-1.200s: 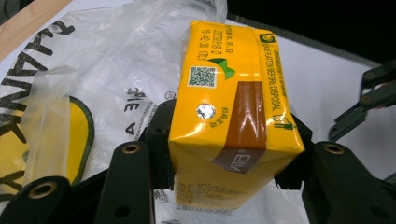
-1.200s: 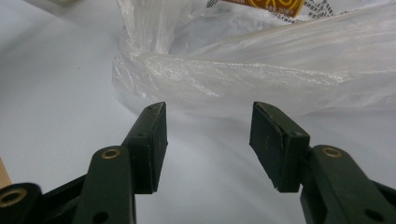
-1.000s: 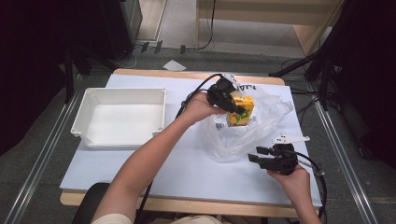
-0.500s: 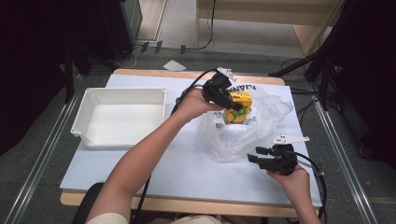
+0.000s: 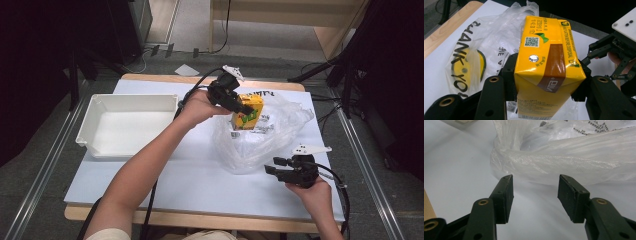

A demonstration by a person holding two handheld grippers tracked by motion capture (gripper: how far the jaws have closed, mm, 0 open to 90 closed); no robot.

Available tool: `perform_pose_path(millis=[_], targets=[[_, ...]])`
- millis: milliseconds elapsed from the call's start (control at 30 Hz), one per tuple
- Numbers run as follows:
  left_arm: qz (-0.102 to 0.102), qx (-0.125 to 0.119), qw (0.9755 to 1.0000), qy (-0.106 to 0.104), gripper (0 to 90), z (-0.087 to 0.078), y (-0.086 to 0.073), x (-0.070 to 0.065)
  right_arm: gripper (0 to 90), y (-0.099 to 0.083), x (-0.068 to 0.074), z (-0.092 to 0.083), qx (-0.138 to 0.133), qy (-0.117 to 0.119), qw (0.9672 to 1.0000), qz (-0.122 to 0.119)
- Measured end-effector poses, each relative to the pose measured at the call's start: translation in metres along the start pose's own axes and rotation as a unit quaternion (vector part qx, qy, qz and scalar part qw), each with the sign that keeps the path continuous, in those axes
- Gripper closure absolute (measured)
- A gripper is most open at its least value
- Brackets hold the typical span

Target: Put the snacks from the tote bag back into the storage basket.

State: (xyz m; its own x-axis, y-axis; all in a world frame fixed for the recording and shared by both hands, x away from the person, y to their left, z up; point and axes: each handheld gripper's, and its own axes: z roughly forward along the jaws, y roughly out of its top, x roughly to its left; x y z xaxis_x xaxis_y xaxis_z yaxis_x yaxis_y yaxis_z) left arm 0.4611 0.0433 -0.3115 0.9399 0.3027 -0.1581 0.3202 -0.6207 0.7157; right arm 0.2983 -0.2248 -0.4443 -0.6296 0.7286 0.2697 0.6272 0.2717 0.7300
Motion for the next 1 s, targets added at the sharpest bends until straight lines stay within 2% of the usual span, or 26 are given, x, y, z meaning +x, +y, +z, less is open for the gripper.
perform_pose_path(millis=[67,200,367,600,1000], targets=[[0.002,-0.002,1.0,0.001,52.4,-0.002,-0.001,0.0,47.3,0.0,0.0,0.0,0.002,0.001,1.0,0.0],[-0.003,-0.014,0.9999,0.003,52.4,-0.017,-0.004,0.0,47.3,0.0,0.0,0.001,0.003,0.001,1.0,-0.001],[-0.002,-0.015,0.9999,0.006,52.4,-0.03,-0.008,-0.001,47.4,0.0,0.0,0.001,0.003,0.002,1.0,-0.002],[-0.006,-0.017,0.9998,0.011,52.3,-0.042,-0.018,0.0,47.3,0.001,0.002,0.001,-0.003,0.009,1.0,-0.001],[-0.018,-0.018,0.9992,0.029,52.3,-0.058,-0.035,0.005,47.4,0.003,0.003,0.006,0.003,0.01,0.9999,-0.009]])
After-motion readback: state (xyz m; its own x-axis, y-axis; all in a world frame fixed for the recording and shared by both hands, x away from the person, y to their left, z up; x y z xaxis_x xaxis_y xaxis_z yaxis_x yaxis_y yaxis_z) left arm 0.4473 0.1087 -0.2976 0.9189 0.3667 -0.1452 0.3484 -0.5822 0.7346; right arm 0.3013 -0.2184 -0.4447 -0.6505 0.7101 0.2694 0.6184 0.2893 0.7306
